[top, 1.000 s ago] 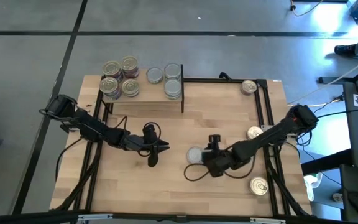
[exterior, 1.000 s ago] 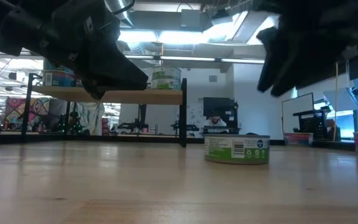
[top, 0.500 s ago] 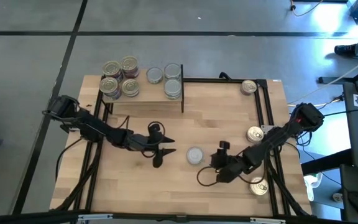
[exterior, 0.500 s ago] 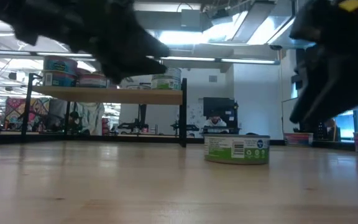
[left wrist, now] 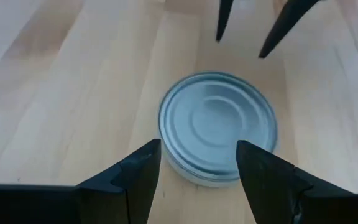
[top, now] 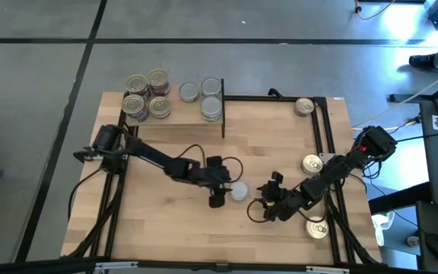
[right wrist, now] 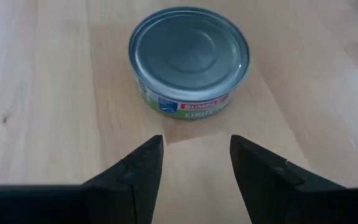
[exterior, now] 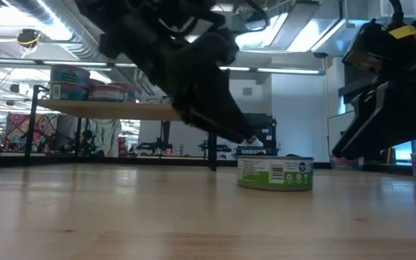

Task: Stack canned seafood by type on shelf
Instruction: Stack the green tuna can on top of the green tuna can on the shelf

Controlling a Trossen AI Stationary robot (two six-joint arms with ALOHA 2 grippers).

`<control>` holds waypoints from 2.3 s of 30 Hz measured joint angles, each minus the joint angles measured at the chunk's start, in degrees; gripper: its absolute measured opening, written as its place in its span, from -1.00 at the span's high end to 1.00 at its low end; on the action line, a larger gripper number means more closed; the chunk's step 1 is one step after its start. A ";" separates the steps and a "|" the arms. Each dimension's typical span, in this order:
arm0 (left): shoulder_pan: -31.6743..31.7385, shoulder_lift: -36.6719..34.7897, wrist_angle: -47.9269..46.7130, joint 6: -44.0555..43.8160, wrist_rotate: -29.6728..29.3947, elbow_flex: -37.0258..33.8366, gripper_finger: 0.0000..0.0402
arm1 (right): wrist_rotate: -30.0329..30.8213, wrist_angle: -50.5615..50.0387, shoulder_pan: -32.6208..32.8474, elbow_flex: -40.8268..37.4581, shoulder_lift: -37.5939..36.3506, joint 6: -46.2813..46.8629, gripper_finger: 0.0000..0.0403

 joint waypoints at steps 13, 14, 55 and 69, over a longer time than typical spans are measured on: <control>0.07 4.14 2.08 5.46 3.40 1.77 -0.03 | 0.01 0.10 -0.02 0.02 0.04 -0.46 0.06; -0.06 4.53 2.15 6.03 3.21 1.77 -0.03 | 0.01 0.12 -0.02 0.02 0.03 -0.46 0.06; 0.38 4.45 20.38 4.38 2.93 -10.20 -0.03 | 3.02 13.03 -1.64 8.03 11.28 -52.79 -0.64; 0.35 4.51 21.37 3.60 3.13 -10.29 -0.03 | 4.76 1.10 -5.57 9.66 11.91 -56.31 -0.53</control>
